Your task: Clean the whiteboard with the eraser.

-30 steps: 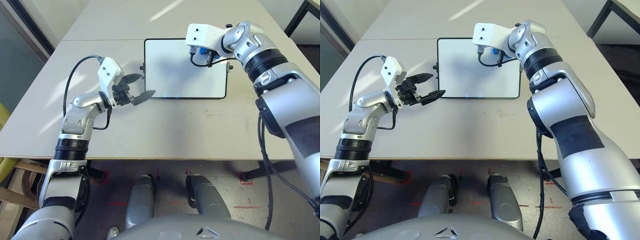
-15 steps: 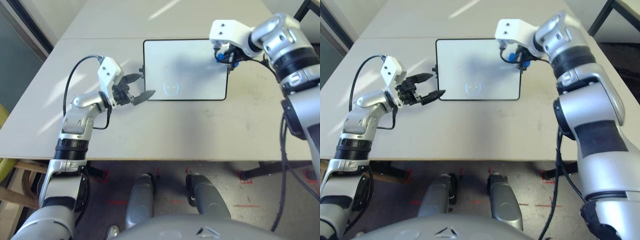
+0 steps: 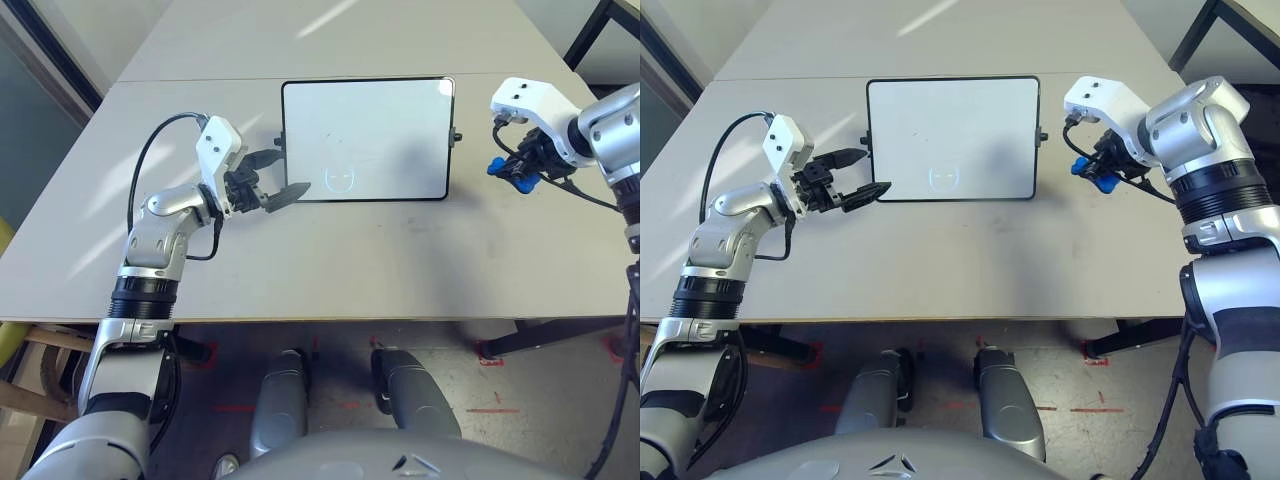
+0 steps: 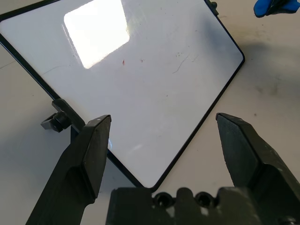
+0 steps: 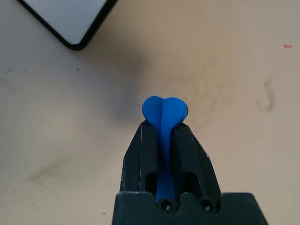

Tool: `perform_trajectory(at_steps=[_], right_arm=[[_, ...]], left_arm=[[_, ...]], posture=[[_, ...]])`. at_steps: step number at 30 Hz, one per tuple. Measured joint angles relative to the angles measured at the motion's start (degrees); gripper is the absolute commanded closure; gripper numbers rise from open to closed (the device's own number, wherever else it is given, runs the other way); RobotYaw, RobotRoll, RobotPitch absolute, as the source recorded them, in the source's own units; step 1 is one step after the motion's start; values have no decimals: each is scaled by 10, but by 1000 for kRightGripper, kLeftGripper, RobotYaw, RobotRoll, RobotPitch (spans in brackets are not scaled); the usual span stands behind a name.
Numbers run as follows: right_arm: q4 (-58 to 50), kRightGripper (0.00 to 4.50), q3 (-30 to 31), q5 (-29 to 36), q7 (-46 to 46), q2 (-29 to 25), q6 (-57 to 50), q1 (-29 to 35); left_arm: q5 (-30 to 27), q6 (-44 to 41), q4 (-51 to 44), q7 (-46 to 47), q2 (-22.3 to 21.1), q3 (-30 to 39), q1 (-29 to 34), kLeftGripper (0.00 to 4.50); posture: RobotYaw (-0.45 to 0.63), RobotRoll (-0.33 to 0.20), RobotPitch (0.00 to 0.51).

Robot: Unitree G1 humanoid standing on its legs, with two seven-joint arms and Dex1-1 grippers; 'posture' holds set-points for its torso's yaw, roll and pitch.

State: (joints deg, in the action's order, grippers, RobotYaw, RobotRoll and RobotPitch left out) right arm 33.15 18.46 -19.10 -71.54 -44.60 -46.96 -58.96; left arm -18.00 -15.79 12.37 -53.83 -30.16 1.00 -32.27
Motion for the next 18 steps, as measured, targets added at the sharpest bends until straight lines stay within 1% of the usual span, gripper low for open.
perform_trajectory(at_steps=[4,12,14,15,18], right_arm=[[42,4304,-5,12,40,22,1,3],[155,4304,-13,29,108,57,35,-2],[175,3581,-16,33,121,63,43,-11],[186,3312,-17,34,128,66,45,-16],[201,2116,-19,37,138,69,48,-22]], left_arm=[[0,4,1,-2,0,0,-11,0],[0,4,6,-3,-5,1,-11,0],[0,4,6,-3,-6,1,-11,0],[0,4,6,-3,-6,1,-11,0],[0,4,5,-2,-7,1,-11,0]], posture=[[-148,0,115],[-134,0,115],[-132,0,115],[-132,0,116],[-132,0,117]])
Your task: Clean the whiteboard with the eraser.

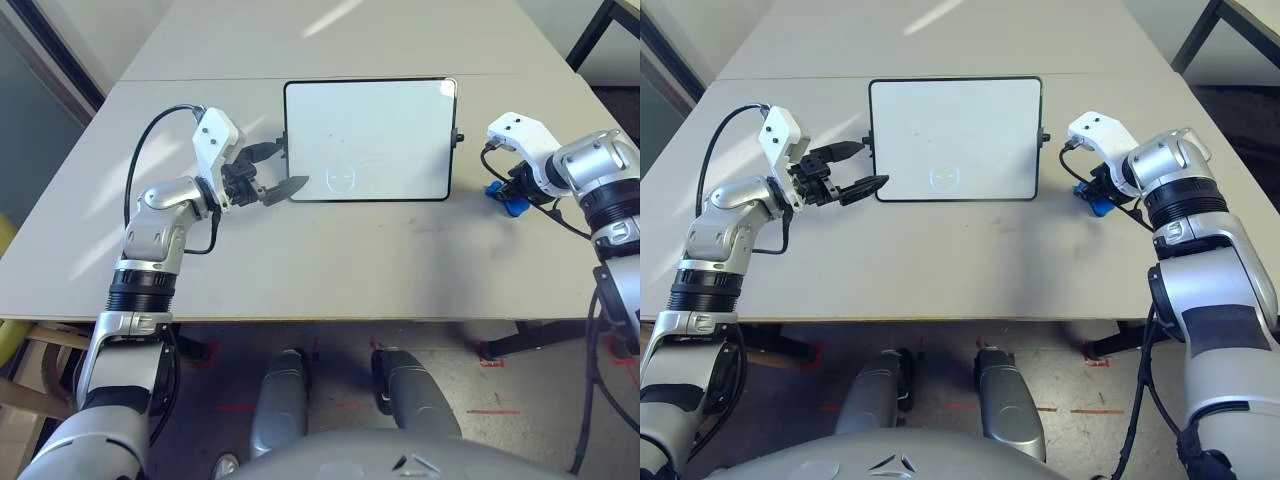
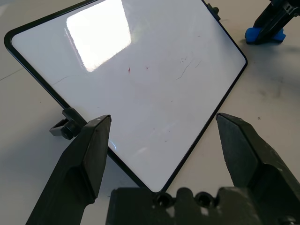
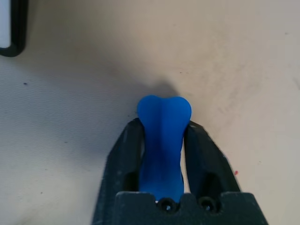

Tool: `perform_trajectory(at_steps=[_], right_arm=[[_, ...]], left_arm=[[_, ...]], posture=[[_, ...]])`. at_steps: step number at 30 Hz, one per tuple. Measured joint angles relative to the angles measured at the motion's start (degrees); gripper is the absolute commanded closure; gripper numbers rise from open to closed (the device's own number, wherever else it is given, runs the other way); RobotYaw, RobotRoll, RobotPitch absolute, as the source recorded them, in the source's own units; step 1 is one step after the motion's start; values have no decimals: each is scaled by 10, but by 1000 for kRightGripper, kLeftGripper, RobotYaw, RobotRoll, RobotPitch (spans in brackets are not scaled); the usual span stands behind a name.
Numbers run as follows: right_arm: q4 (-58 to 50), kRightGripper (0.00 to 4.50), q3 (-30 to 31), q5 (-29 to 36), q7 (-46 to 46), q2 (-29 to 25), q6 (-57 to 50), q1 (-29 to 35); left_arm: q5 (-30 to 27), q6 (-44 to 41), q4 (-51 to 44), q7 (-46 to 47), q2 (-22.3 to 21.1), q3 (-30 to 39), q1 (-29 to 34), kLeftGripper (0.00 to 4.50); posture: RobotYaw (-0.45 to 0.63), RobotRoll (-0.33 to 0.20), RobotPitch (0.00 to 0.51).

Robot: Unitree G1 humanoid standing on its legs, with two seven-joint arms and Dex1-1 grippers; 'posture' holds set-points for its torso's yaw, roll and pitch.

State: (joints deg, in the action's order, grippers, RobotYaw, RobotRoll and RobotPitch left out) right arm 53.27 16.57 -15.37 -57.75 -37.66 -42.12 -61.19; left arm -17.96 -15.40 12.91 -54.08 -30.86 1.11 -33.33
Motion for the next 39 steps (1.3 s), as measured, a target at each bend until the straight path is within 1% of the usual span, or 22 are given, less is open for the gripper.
perform_trajectory(at_steps=[2,5,6,9,12,14,17,21,23,27,32,35,39], right_arm=[[1,1365,-3,5,1,-1,7,-1],[-5,249,-27,25,3,-8,21,-1],[-11,26,-41,35,5,-12,25,0],[-52,26,-93,73,14,-22,56,20],[-109,26,-158,122,36,-24,87,63],[-137,26,-206,154,68,-17,112,95],[-163,26,-260,189,114,-4,148,127],[-172,26,-314,220,183,18,226,160],[-168,26,-341,238,215,32,266,177],[-144,26,-367,258,251,44,323,207],[-129,26,-375,269,265,48,377,235],[-123,26,-376,276,276,48,395,236],[-107,26,-376,281,281,48,411,236]], left_arm=[[0,0,-1,1,-1,0,1,0],[-2,-5,-7,8,-1,8,4,0],[-4,-7,-9,13,-1,13,5,0],[-14,-11,-14,35,0,37,9,0],[-26,-16,-30,72,6,72,19,0],[-32,-20,-35,104,9,97,25,0],[-33,-28,-35,162,15,130,27,0],[-17,-30,-21,253,15,161,26,0],[0,-24,9,306,15,175,25,0],[21,-6,69,378,15,200,22,0],[29,26,120,417,13,214,18,0],[35,42,152,439,9,221,10,0],[36,57,174,444,3,225,1,0]], posture=[[-132,0,116],[-132,0,117],[-132,0,118],[-132,0,123],[-132,0,127],[-129,0,130],[-121,0,136],[-114,0,146],[-109,0,149],[-111,0,153],[-116,0,157],[-115,0,155],[-116,0,151]])
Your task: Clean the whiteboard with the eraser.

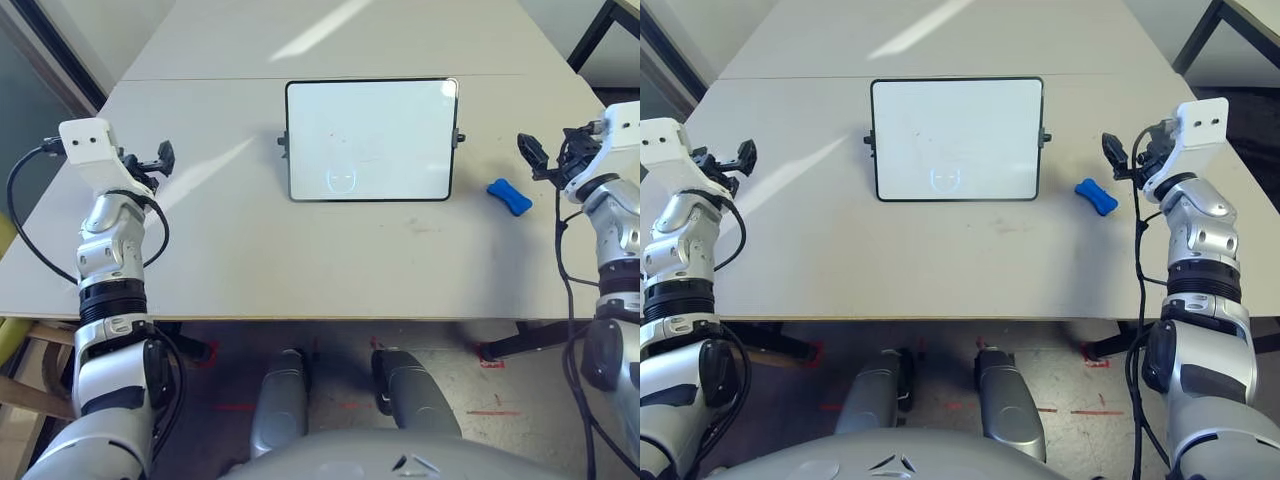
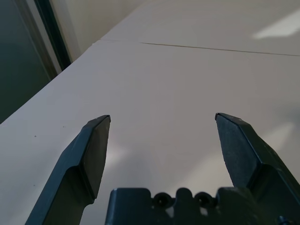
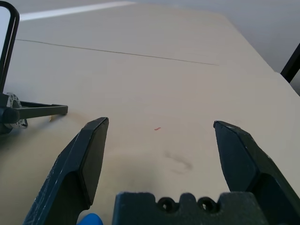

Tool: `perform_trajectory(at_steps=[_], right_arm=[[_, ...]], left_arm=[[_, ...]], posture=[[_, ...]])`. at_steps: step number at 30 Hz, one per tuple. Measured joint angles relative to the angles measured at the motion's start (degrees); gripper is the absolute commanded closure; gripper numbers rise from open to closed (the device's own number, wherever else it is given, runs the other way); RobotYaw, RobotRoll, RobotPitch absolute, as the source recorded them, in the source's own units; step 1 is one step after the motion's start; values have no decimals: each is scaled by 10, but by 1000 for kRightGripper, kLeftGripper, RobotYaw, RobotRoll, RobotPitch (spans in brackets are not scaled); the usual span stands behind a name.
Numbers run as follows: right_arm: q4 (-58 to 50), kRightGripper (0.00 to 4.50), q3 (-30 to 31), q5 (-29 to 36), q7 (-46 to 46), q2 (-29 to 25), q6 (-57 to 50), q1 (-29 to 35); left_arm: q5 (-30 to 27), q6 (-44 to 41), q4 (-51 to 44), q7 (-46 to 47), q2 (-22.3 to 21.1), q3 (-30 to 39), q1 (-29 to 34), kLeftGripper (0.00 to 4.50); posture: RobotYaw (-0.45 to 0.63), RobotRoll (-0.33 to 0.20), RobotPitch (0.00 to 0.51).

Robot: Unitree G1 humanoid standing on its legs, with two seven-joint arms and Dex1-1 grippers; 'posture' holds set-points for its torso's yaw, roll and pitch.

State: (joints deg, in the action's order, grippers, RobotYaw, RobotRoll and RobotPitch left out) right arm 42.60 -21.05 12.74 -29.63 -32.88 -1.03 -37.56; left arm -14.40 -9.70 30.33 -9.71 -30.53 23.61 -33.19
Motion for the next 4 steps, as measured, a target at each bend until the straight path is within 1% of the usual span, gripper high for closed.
perform_trajectory(at_steps=[4], right_arm=[[5,26,0,3,4,0,5,0]], left_arm=[[0,8,15,0,-3,0,-3,0]], posture=[[-117,0,146]])
